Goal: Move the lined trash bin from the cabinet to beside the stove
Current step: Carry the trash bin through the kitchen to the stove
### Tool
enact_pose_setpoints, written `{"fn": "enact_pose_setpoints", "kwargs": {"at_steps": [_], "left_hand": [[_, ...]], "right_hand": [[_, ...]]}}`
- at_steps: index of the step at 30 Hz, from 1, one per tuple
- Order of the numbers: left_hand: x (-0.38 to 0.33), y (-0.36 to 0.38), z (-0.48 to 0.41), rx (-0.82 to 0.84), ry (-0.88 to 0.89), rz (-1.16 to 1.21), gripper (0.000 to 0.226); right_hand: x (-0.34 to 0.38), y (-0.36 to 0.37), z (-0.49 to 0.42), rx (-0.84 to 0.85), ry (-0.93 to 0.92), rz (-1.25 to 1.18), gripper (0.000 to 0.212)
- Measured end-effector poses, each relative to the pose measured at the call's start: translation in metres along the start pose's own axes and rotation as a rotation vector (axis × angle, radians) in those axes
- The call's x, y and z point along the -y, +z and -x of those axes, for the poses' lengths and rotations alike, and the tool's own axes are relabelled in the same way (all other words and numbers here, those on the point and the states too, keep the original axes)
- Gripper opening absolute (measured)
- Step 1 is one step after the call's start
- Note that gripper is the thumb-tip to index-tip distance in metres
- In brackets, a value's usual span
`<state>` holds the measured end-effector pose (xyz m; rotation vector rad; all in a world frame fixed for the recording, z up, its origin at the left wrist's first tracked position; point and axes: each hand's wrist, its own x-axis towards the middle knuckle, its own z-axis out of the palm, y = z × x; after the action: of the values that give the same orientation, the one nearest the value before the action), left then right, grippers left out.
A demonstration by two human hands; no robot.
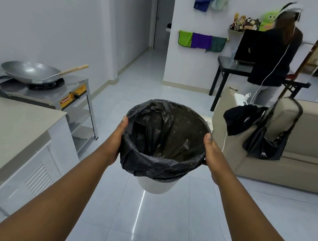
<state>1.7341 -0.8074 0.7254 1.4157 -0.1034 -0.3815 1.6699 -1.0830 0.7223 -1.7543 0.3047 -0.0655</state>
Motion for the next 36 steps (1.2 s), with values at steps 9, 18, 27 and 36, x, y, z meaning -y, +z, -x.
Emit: {"fn": "enact_pose_setpoints", "kwargs": {"at_steps": [9, 18, 27, 36], "left_hand": [[-0.027, -0.025, -0.189, 0.077, -0.025, 0.038, 0.079], [-0.055, -0.039, -0.329, 0.087, -0.019, 0.063, 0.08], [-0.065, -0.038, -0.464, 0.021, -0.001, 0.064, 0.078], [-0.09, -0.031, -0.606, -0.102, 0.037, 0.034, 0.079]], "right_hand": [[0.021, 0.008, -0.177, -0.054, 0.048, 0.006, 0.088], [0.036, 0.016, -0.314, -0.074, 0.063, -0.008, 0.087], [0.041, 0.005, -0.474, -0.027, 0.038, -0.021, 0.071], [0.069, -0.022, -0.642, 0.108, -0.001, 0.018, 0.088]]}}
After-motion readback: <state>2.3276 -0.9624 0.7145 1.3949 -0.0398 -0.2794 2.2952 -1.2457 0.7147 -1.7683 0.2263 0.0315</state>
